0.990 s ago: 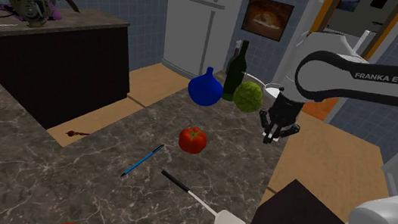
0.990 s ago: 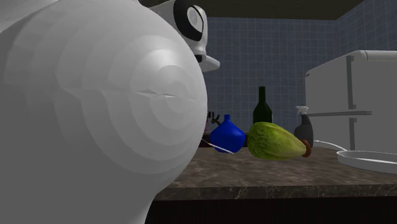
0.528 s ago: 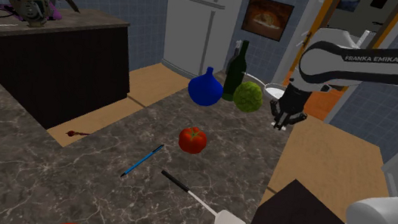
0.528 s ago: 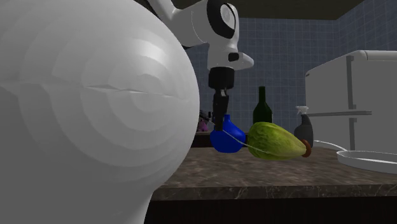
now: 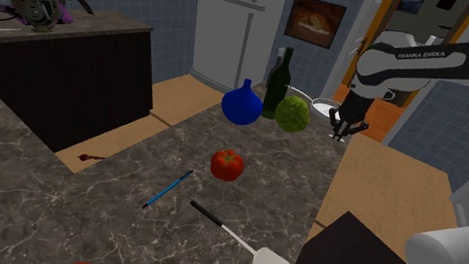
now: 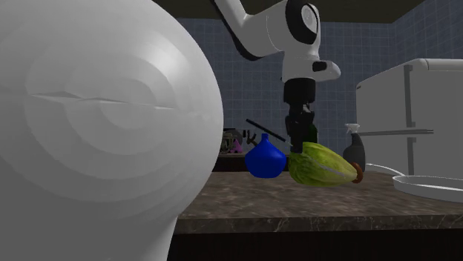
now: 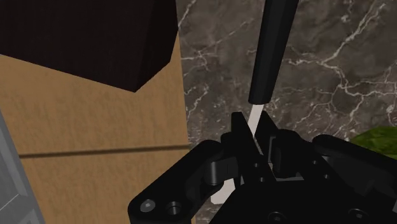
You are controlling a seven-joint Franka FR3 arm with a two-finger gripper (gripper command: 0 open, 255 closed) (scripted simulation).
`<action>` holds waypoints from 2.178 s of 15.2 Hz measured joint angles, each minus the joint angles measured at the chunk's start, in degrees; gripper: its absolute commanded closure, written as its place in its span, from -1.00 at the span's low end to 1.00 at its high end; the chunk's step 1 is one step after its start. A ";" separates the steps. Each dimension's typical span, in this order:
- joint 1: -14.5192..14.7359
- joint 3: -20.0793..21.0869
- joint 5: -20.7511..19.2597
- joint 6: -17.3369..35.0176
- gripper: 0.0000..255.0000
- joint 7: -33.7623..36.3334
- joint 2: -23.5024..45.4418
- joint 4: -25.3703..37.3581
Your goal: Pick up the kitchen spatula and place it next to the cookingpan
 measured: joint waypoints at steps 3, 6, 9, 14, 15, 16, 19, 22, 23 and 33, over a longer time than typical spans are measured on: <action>-1.63 -1.77 -1.50 0.38 1.00 -2.56 5.19 4.61; -2.98 -3.33 -2.53 0.12 1.00 -4.85 9.66 9.17; -4.31 -4.83 -3.40 -0.69 1.00 -7.22 14.61 14.81; -6.24 -6.85 -4.28 -2.44 1.00 -10.77 23.76 25.53; -6.77 -7.32 -4.36 -3.16 1.00 -11.71 25.53 27.99; -7.24 -7.72 -4.45 -3.41 1.00 -12.55 27.22 29.92; -8.53 -8.68 -4.55 -6.02 1.00 -14.70 33.34 38.56; -8.82 -8.87 -4.55 -5.08 1.00 -15.21 35.51 39.75; -8.78 -8.85 -4.55 -4.61 1.00 -15.16 35.81 39.58; -8.77 -8.84 -4.49 2.22 1.00 -15.40 37.72 34.67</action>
